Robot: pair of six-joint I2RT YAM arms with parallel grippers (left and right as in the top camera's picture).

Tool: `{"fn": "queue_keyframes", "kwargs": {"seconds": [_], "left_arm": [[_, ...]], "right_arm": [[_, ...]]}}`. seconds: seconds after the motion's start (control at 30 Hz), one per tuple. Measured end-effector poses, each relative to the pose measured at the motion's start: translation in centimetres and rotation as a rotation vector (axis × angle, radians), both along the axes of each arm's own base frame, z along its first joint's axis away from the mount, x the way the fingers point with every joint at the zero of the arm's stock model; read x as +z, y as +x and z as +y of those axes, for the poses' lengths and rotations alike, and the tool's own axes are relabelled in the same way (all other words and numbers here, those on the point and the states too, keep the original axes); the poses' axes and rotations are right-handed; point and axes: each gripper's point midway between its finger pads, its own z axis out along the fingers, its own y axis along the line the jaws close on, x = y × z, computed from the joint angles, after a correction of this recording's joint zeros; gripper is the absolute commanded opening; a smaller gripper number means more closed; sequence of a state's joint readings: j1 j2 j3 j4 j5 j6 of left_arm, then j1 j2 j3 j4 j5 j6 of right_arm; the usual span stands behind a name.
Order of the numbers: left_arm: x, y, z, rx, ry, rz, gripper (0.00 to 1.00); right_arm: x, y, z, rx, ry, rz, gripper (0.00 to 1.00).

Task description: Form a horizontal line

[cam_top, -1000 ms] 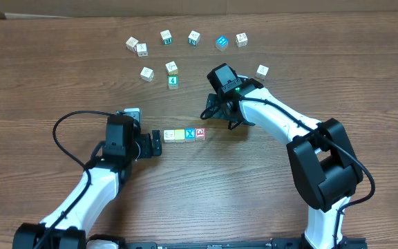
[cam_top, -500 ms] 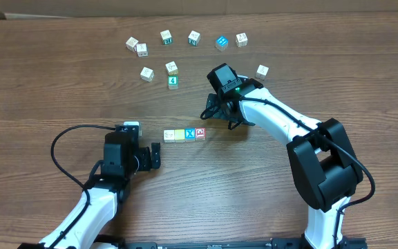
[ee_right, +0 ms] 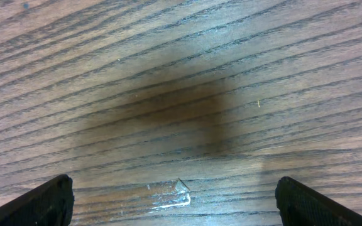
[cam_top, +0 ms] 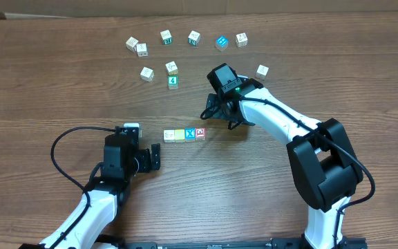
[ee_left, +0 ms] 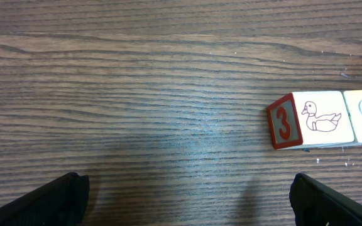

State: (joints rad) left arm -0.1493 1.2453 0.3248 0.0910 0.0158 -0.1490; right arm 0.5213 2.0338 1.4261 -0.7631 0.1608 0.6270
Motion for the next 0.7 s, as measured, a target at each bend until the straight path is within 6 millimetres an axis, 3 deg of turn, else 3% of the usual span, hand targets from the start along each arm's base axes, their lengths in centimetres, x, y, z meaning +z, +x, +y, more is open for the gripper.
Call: {"fn": "queue_keyframes", "kwargs": {"seconds": [0.5, 0.7], "left_arm": [[0.2, 0.2, -0.6, -0.067, 0.01, -0.036, 1.0], [-0.9, -0.8, -0.7, -0.089, 0.014, -0.046, 1.0]], "right_arm": [[0.0, 0.0, 0.0, 0.0, 0.001, 0.0, 1.0], [0.0, 0.0, 0.0, 0.0, 0.0, 0.0, 1.0]]}}
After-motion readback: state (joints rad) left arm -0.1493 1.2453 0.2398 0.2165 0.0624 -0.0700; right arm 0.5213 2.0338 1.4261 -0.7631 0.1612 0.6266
